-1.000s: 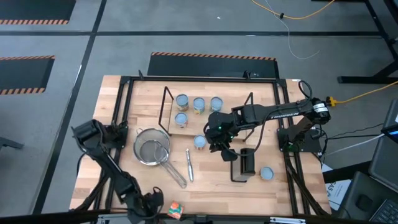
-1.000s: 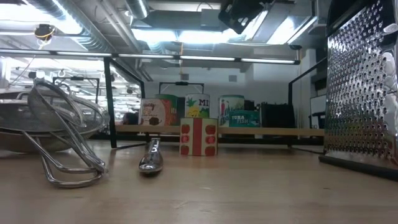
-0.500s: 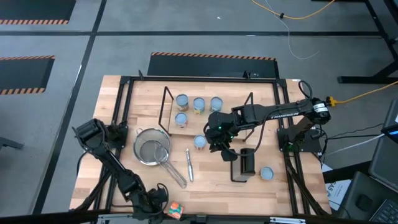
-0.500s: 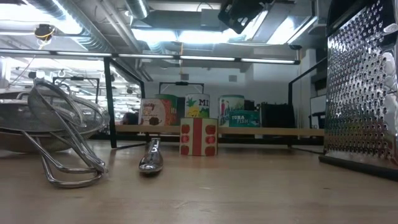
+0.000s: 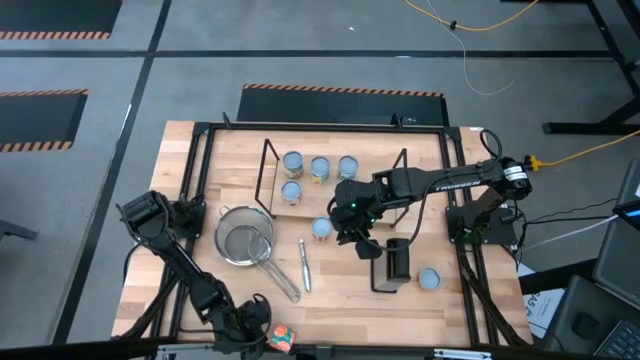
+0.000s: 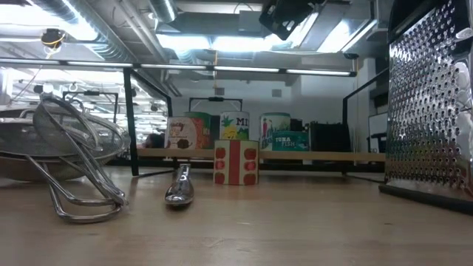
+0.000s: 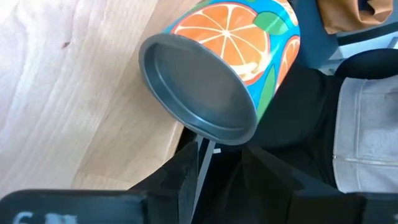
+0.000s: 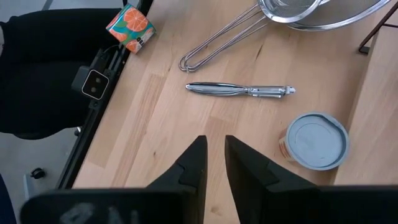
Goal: Pick and place cans onto a shelf
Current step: Put the green can on the shelf
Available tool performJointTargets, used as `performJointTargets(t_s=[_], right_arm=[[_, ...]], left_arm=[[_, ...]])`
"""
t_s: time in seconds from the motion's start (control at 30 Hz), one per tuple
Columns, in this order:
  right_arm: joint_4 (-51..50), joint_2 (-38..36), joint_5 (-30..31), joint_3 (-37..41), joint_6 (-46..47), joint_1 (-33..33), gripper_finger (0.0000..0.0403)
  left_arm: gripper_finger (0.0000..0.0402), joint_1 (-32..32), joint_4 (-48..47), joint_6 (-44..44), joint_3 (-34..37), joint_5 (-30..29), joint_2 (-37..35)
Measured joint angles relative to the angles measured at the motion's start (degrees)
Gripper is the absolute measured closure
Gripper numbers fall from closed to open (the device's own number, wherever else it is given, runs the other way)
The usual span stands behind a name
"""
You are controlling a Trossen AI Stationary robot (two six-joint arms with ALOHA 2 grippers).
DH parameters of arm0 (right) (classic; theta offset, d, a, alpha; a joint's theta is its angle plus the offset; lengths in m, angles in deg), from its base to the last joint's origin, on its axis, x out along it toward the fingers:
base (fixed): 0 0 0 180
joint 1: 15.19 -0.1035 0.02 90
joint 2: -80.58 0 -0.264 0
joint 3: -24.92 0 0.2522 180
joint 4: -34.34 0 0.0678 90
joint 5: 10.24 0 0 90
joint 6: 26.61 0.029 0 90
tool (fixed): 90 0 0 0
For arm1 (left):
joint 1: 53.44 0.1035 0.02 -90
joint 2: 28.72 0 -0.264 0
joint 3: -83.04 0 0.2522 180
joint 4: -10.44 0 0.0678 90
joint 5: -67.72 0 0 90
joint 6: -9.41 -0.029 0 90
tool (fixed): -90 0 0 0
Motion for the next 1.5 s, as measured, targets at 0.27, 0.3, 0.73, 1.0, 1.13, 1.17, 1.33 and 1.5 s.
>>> performJointTargets(t_s=[0.27, 0.3, 0.73, 1.0, 1.13, 1.17, 1.33, 1.5], right_arm=[[0.00, 0.00, 0.02, 0.00, -1.38, 0.00, 0.0341], [0.02, 0.00, 0.02, 0.00, -1.45, 0.00, 0.0341], [0.01, 0.00, 0.02, 0.00, -1.38, 0.00, 0.0341], [-0.01, 0.00, 0.02, 0.00, -1.33, 0.00, 0.0341], [-0.01, 0.00, 0.02, 0.00, -1.31, 0.01, 0.0341], [-0.01, 0.00, 0.02, 0.00, -1.31, 0.00, 0.0341], [-0.01, 0.00, 0.02, 0.00, -1.31, 0.00, 0.0341], [-0.01, 0.00, 0.02, 0.00, -1.29, 0.00, 0.0341]], left_arm=[[0.0282, 0.00, 0.01, -0.01, 0.00, -0.29, 0.00], [0.0282, 0.00, 0.01, -0.02, 0.00, -0.72, 0.00], [0.0282, 1.30, 1.06, -4.51, 0.00, -4.00, 0.00], [0.0290, 2.77, 1.04, -8.82, 0.00, -4.10, 0.00], [0.0305, 3.70, 1.04, -9.05, 0.00, -4.16, 0.00], [0.0310, 3.88, 1.04, -9.06, 0.00, -4.26, 0.00], [0.0340, 4.24, 1.04, -9.48, 0.00, -4.72, 0.00], [0.0382, 4.22, 1.12, -10.55, 0.00, -7.09, -0.02]])
